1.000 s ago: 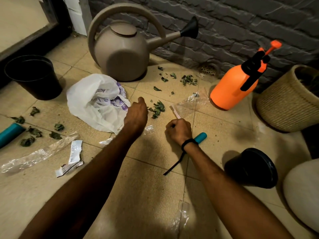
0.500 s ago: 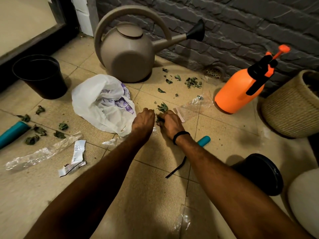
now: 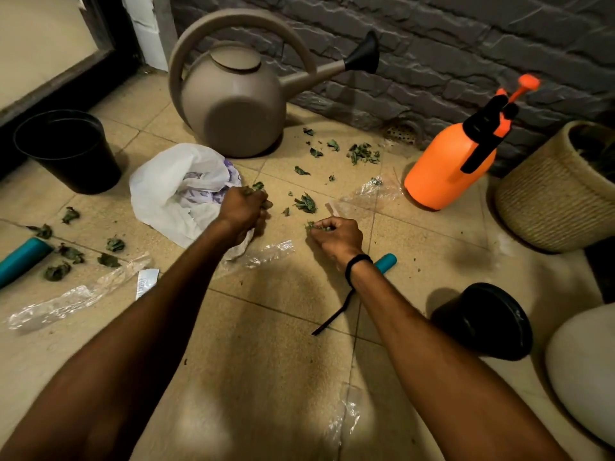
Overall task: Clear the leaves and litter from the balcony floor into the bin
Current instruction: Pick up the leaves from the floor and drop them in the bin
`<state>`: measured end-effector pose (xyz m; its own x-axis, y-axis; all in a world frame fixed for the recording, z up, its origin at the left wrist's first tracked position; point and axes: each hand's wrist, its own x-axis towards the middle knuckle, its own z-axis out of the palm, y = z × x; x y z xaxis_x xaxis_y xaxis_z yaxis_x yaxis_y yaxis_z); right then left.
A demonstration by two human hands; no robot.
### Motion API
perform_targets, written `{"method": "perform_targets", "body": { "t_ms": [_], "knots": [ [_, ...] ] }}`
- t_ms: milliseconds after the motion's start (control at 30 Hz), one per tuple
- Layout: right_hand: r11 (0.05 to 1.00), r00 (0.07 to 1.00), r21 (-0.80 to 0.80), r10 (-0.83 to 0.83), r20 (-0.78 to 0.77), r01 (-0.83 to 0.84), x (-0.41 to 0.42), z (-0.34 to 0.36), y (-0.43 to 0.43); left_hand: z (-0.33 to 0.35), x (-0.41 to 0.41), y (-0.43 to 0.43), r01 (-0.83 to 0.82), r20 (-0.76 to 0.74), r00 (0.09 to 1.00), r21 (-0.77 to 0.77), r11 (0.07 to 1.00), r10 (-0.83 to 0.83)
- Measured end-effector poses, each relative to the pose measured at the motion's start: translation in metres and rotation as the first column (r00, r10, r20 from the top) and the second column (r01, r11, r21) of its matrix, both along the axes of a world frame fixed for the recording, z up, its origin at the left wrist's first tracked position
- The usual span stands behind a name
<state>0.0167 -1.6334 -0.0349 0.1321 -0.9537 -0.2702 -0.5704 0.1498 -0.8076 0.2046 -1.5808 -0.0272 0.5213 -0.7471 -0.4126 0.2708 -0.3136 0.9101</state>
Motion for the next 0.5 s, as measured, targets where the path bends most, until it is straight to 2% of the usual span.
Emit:
{"method": "perform_targets", "body": {
  "t_ms": [133,367,500],
  "knots": [
    [0.997,0.992,0.034,-0.075,0.098,0.072,-0.002,0.01,0.004,0.019,0.002,0.008,0.007,-0.056,0.998,-0.062,0.998,-0.01],
    [0.986,0.979,0.078,-0.156,0.134,0.146,0.016,0.036,0.035,0.061,-0.007,0.051,0.078,0.193,0.979,-0.056,0.995,-0.066],
    [0.981,0.987,0.162,-0.126,0.104,0.108,0.035,0.077,0.09,0.111,-0.004,0.101,0.051,0.228,0.972,0.036,0.998,-0.058]
  ]
}}
